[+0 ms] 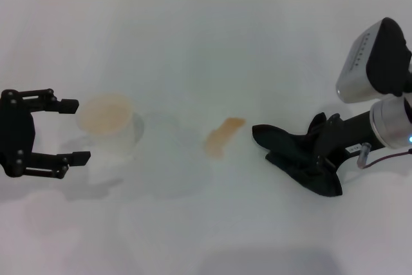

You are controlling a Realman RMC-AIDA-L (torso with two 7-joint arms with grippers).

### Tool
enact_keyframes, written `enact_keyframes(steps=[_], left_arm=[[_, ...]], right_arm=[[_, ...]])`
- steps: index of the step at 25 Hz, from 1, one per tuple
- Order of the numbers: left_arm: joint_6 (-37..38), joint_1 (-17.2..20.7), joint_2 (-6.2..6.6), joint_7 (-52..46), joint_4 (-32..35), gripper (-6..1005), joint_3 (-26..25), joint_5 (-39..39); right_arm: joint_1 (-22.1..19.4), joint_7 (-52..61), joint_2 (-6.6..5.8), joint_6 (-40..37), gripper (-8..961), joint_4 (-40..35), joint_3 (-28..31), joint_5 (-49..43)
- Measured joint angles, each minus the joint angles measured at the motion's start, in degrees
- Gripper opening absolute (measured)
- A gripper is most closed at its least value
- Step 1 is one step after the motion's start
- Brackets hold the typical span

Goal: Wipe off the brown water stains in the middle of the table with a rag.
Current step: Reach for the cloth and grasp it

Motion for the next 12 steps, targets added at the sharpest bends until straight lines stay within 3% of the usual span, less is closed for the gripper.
enact_keyframes(steps=[6, 12], left_arm=[[-0.07, 0.0, -0.02, 0.0, 0.0, 861, 0.0, 0.0], [-0.13, 0.0, -0.16, 0.0, 0.0, 861, 0.0, 0.0]], right_arm=[[0.04, 0.27, 0.02, 0.7, 485, -0.3, -1.65, -1.51], [-0.1, 0.32, 0.04, 0.35, 334, -1.23, -2.17, -1.95]])
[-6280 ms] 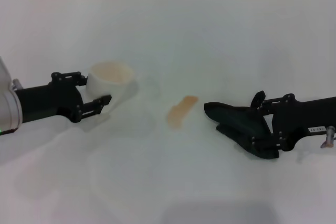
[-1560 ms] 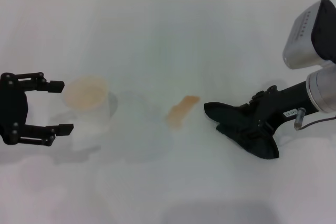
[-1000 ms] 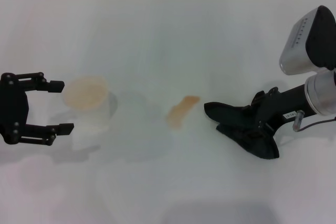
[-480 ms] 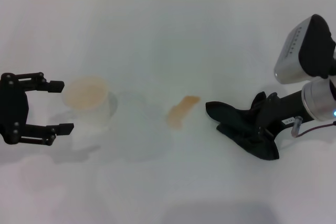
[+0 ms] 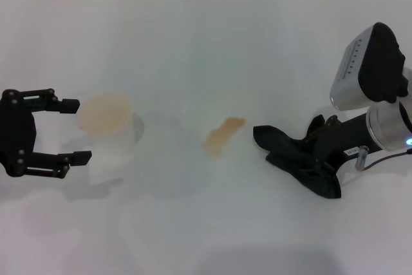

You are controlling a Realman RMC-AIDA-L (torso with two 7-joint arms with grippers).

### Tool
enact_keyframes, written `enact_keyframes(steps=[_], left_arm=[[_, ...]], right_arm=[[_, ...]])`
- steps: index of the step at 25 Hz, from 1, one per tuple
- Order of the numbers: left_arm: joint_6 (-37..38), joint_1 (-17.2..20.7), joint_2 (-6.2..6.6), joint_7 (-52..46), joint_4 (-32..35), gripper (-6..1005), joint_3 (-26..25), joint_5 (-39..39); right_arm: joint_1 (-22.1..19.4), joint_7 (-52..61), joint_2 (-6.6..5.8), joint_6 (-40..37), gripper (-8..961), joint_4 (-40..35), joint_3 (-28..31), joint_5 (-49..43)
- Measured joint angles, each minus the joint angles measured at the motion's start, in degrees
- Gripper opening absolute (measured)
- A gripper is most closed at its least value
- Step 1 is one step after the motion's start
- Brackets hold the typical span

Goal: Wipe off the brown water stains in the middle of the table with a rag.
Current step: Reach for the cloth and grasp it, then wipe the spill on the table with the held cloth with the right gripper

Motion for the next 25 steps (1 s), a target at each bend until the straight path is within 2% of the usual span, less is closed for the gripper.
enact_keyframes(steps=[4, 13, 18, 25], left_arm=[[-0.47, 0.06, -0.01, 0.0, 0.0, 861, 0.0, 0.0], [-1.08, 0.03, -0.02, 0.05, 0.0, 861, 0.0, 0.07], [-1.44, 0.0, -0.01, 0.06, 0.0, 861, 0.0, 0.09], [-1.45, 0.0, -0.01, 0.21, 0.0, 861, 0.0, 0.09]], right_arm=[[-0.14, 0.03, -0.01, -0.06, 281, -1.5, -0.52, -0.04], [-0.61, 0.31, -0.02, 0.05, 236, -4.62, -1.19, 1.08], [-0.22, 0.4, 0.06, 0.61, 152, -4.7, -2.1, 1.55], [2.6, 0.48, 0.43, 3.55, 114, -4.51, -6.31, 3.94]])
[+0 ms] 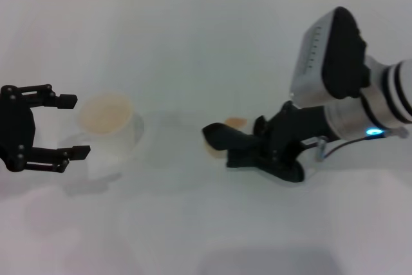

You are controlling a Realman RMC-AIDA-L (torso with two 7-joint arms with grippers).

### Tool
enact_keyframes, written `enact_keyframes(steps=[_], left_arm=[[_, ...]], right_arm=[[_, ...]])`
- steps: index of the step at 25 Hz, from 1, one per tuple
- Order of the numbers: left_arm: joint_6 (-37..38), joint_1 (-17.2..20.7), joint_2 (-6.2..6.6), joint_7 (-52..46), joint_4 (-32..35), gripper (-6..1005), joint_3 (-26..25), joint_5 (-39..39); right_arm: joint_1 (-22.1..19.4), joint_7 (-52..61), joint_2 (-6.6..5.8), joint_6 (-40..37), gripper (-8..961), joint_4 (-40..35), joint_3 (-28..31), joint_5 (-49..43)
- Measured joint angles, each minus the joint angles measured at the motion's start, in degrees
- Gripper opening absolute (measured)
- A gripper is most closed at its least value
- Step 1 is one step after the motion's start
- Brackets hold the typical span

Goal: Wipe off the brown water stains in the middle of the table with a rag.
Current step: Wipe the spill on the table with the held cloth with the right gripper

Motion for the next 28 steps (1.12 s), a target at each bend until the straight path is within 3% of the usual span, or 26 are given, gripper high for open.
enact_keyframes(steps=[14, 28], left_arm=[[0.01, -1.37, -0.6, -0.1, 0.0, 861, 0.62, -0.01], [0.01, -0.92, -1.18, 0.17, 0.0, 861, 0.62, -0.01]], right_arm=[[3.56, 0.19, 0.17, 7.17, 108, 3.44, -8.51, 2.96], [3.81, 0.05, 0.01, 15.03, 108, 7.1, -9.65, 2.2]])
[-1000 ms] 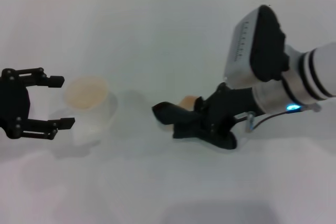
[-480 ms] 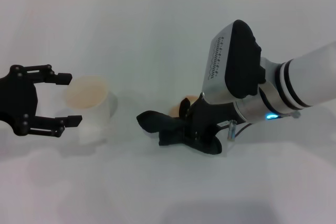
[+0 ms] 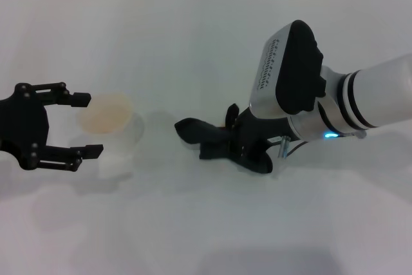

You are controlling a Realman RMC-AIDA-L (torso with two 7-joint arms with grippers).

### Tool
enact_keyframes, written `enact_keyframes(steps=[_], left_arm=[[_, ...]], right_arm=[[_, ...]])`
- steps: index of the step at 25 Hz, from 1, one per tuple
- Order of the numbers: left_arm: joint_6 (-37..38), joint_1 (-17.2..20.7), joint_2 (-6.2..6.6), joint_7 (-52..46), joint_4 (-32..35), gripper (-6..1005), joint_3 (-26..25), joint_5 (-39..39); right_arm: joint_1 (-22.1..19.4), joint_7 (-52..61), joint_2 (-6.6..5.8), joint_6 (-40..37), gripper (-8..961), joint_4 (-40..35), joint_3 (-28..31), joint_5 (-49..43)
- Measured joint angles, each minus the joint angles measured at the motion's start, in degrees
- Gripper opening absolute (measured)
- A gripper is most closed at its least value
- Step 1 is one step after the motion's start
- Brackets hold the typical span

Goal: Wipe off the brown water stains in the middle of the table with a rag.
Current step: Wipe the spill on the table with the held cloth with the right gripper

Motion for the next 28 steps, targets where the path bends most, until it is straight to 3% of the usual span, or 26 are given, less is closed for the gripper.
enact_keyframes(steps=[18, 28], left_arm=[[-0.36, -0.01, -0.7, 0.06, 0.0, 861, 0.0, 0.0], [-0.64, 0.07, -0.76, 0.21, -0.14, 861, 0.16, 0.04]], right_arm=[[0.43, 1.33, 0.06, 11.5, 106, 6.14, 2.05, -2.63], [0.55, 3.42, 0.16, 9.45, 105, 4.38, -2.5, -2.09]])
